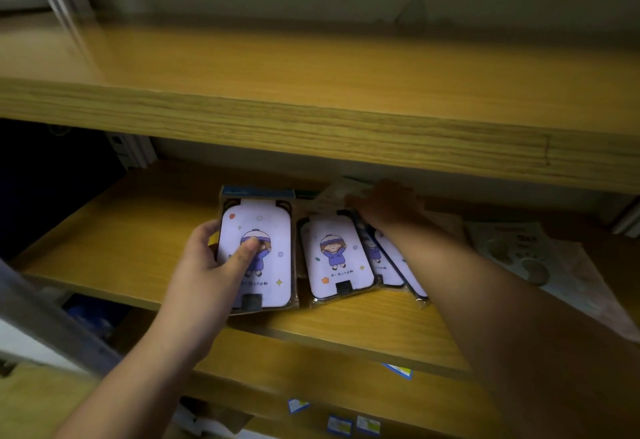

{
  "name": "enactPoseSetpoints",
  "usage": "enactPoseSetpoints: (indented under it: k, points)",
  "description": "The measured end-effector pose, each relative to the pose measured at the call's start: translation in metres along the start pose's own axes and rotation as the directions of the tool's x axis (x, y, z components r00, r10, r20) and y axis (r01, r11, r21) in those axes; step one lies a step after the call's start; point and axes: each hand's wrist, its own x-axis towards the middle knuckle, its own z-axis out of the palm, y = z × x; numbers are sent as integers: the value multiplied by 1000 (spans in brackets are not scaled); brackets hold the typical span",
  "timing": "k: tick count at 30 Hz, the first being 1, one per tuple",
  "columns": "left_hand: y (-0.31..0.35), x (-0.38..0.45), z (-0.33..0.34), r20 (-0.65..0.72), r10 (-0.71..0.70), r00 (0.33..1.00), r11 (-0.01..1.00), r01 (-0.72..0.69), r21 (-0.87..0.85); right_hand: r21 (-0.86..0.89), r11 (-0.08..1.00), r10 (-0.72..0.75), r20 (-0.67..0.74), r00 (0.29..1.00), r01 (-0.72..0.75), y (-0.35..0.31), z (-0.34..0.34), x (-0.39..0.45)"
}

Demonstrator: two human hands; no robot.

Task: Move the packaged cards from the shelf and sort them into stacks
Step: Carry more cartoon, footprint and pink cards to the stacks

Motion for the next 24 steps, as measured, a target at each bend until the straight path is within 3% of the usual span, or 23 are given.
enactPoseSetpoints:
  k: [6,12,15,18,21,24]
  points:
    - [2,-2,-1,5,5,1000,1000,-5,17,152,987,50,23,998,-53,-5,-2,4]
    - [3,0,-2,13,-4,1000,1000,4,28,-21,999,-32,-12,999,32,-8,-3,3]
    - [3,0,-1,8,-25,1000,1000,25,10,63,996,-74,62,995,71,-9,-7,-1]
    - [4,-2,1,6,-40,999,999,40,-25,129,991,1,143,990,-20,-10,-14,3]
    - [7,-4,4,16,-59,998,997,60,-48,397,914,15,182,983,-87,-9,-19,5]
    - [9,-4,8,27,-85,996,991,87,-99,732,663,29,189,982,-160,0,-24,2]
